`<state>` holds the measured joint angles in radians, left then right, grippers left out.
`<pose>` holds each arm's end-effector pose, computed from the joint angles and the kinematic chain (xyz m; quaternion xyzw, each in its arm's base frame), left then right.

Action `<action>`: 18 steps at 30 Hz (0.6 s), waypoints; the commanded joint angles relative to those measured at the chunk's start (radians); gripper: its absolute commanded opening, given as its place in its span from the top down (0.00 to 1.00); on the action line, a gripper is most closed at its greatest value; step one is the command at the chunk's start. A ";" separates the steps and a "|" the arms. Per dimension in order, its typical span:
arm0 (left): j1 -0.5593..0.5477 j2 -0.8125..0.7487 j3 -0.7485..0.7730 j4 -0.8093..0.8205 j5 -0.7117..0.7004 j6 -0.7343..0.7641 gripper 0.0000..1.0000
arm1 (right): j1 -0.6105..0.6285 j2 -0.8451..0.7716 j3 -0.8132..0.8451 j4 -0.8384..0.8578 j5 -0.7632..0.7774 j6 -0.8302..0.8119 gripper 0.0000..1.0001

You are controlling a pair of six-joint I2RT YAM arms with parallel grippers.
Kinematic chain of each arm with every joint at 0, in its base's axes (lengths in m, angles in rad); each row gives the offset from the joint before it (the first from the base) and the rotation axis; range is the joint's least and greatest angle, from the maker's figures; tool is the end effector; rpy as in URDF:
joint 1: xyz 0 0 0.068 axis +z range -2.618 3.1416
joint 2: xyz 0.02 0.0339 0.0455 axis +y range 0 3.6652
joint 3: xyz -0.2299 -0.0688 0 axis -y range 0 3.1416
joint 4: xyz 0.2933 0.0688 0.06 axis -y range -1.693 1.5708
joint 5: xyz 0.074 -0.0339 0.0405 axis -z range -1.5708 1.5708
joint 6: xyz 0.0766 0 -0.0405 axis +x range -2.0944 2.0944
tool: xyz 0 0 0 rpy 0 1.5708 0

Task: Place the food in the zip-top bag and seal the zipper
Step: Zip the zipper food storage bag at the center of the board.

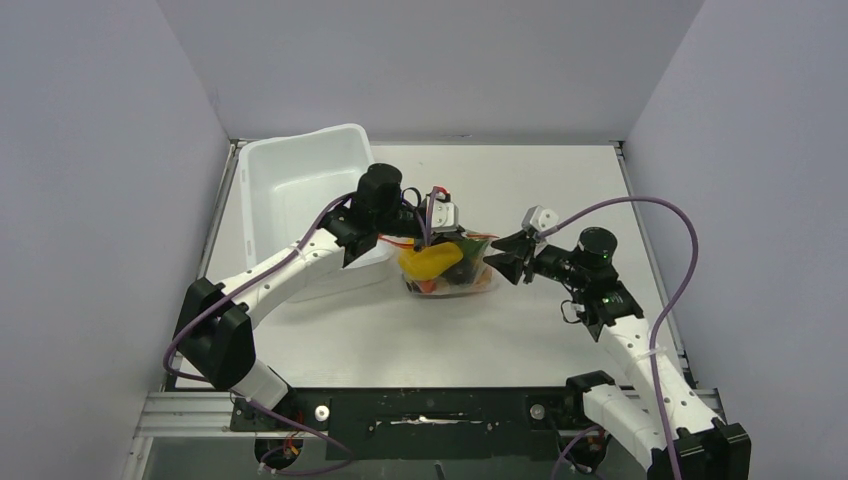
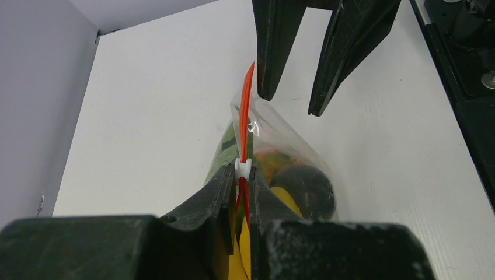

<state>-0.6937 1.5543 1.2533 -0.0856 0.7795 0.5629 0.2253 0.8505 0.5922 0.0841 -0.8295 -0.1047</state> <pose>0.2986 -0.3183 0.2653 0.6227 0.4963 -0.3483 0.4945 0.2711 0.1201 0.2476 -0.3707 0.6489 0.3435 0.5687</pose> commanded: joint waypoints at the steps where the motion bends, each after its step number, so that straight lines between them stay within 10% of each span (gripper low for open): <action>1: 0.000 -0.048 0.010 0.070 0.062 0.001 1.00 | 0.019 0.029 0.063 0.045 0.026 -0.032 0.63; 9: 0.000 -0.048 0.009 0.068 0.069 0.002 1.00 | 0.021 0.029 0.135 -0.059 0.096 -0.118 0.49; 18: -0.001 -0.053 -0.012 0.090 0.087 -0.005 1.00 | 0.021 0.038 0.228 -0.199 0.066 -0.211 0.67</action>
<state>-0.6937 1.5539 1.2320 -0.0608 0.7967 0.5610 0.2432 0.8791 0.7696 -0.0845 -0.7582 -0.2535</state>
